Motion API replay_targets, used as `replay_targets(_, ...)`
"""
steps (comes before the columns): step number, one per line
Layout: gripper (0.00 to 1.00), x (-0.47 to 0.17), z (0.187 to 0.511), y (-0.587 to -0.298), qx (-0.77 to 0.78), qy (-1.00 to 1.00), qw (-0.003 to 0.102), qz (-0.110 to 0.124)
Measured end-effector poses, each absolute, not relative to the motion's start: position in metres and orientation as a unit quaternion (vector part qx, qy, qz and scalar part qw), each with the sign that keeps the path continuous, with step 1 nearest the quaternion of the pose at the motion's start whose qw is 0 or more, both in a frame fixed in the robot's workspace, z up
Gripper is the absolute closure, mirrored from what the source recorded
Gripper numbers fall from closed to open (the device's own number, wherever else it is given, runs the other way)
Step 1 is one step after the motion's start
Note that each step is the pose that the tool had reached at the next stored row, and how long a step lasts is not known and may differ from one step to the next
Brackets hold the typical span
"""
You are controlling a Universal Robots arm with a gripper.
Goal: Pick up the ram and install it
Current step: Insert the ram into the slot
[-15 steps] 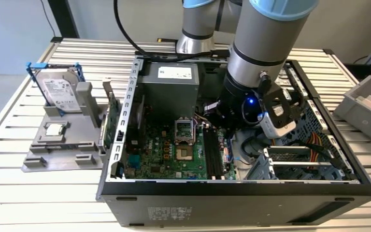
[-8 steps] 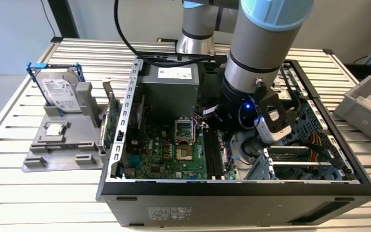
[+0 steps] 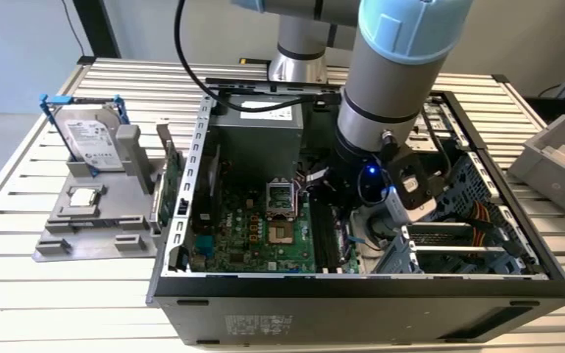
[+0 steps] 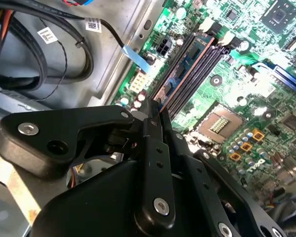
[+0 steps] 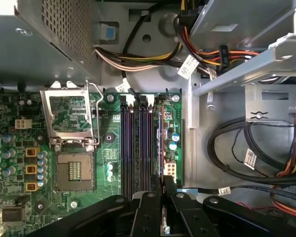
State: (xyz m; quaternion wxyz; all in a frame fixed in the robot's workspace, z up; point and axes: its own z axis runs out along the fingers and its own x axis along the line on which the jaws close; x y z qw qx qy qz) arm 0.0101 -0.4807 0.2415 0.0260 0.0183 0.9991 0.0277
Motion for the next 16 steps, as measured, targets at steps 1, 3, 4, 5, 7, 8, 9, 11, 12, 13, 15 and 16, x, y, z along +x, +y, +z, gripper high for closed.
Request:
replay_targets(1,1.0,0.01,0.24,-0.481,0.018,0.999,0.026,0.028)
replay_targets(3,1.0,0.01,0.238,-0.481,0.018,0.999,0.027,0.028)
replay_targets(4,1.0,0.01,0.238,-0.481,0.018,0.999,0.027,0.028)
replay_targets(5,1.0,0.01,0.238,-0.481,0.018,0.999,0.027,0.028)
replay_targets(7,1.0,0.01,0.236,-0.48,0.018,0.999,0.027,0.028)
replay_targets(8,1.0,0.01,0.234,-0.48,0.018,0.999,0.027,0.027)
replay_targets(9,1.0,0.01,0.233,-0.479,0.018,0.999,0.027,0.027)
replay_targets(11,1.0,0.01,0.229,-0.478,0.018,0.999,0.027,0.027)
replay_targets(12,1.0,0.01,0.227,-0.478,0.018,0.999,0.027,0.027)
replay_targets(13,1.0,0.01,0.225,-0.477,0.018,0.999,0.027,0.027)
replay_targets(15,1.0,0.01,0.223,-0.477,0.018,0.999,0.027,0.026)
replay_targets(16,1.0,0.01,0.223,-0.477,0.018,0.999,0.027,0.026)
